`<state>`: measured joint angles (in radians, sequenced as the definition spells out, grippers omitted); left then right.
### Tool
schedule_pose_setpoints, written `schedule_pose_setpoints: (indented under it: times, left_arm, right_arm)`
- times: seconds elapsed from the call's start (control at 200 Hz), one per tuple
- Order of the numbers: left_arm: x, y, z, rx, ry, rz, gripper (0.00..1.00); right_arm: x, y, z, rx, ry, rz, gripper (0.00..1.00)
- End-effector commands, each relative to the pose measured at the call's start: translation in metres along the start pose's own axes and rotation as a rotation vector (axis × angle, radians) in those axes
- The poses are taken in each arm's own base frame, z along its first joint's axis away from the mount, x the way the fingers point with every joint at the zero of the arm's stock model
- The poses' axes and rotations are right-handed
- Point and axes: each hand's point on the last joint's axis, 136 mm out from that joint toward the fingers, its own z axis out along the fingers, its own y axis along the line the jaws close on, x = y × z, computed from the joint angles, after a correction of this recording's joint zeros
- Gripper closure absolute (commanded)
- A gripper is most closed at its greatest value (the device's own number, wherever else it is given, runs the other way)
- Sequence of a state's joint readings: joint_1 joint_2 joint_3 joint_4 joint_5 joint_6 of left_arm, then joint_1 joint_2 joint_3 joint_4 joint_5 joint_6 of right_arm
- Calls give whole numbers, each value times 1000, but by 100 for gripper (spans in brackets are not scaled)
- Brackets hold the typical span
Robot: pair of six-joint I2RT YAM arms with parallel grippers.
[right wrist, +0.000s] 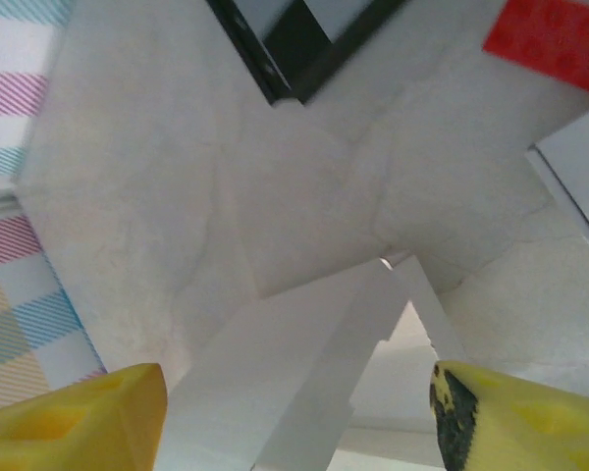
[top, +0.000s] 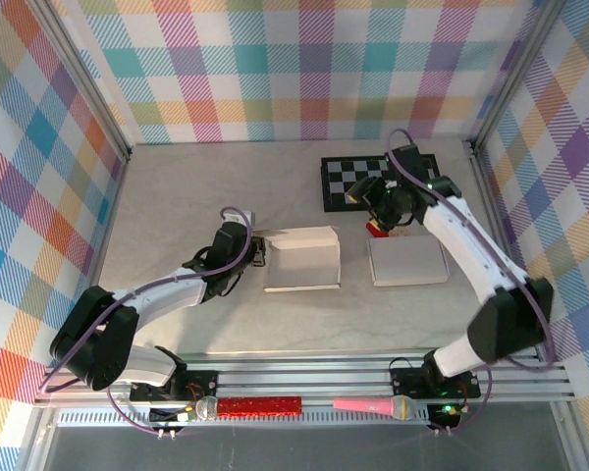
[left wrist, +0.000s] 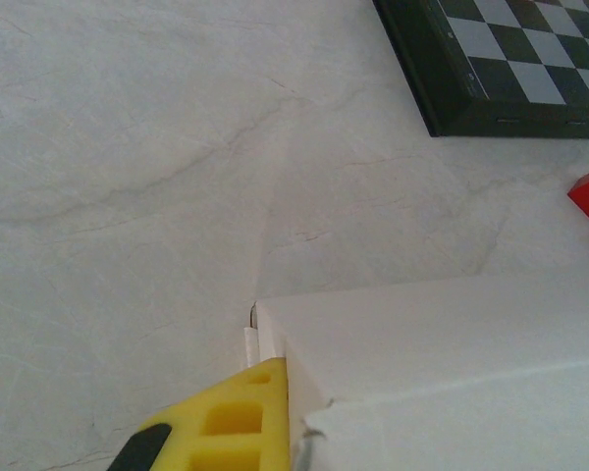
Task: Fold the paper box
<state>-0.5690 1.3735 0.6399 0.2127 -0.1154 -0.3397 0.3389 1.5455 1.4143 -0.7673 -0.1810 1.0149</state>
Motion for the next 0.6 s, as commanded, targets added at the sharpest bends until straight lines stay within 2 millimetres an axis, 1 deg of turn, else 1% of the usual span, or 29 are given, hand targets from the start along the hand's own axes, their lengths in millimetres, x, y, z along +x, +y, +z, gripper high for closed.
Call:
schedule_pose_setpoints:
  times: [0.0,0.05,0.1,0.18,0.25,0.365,0.46,0.54,0.6]
  left_arm:
    - [-4,-5,2,-3,-2,31,100]
    - [-5,-5,2,-5,-2,31,100]
    - [-6,-6,2,-3,-3,33,100]
    - [-8,-7,2,-3,-4,35,100]
    - [-9,-7,2,-3,-6,37,100]
    - [-10,-7,2,-7,-8,38,100]
    - [-10,-8,3,-4,-7,38,100]
    - [-10,-9,4,-1,-3,37,100]
    - [-10,-9,5,2,-1,39,100]
  right_arm:
    - [44,-1,25,13,304,-30,33]
    - [45,-4,37,19,343,-25,38]
    - [43,-5,47,16,362,-23,41]
    - [41,-4,58,8,395,-20,43]
    - [47,-3,65,-4,446,-7,47]
    - [57,-7,67,-11,501,22,52]
    - [57,-11,67,-10,488,16,56]
    - [59,-12,71,-13,505,26,61]
    - [60,-11,74,-23,520,38,62]
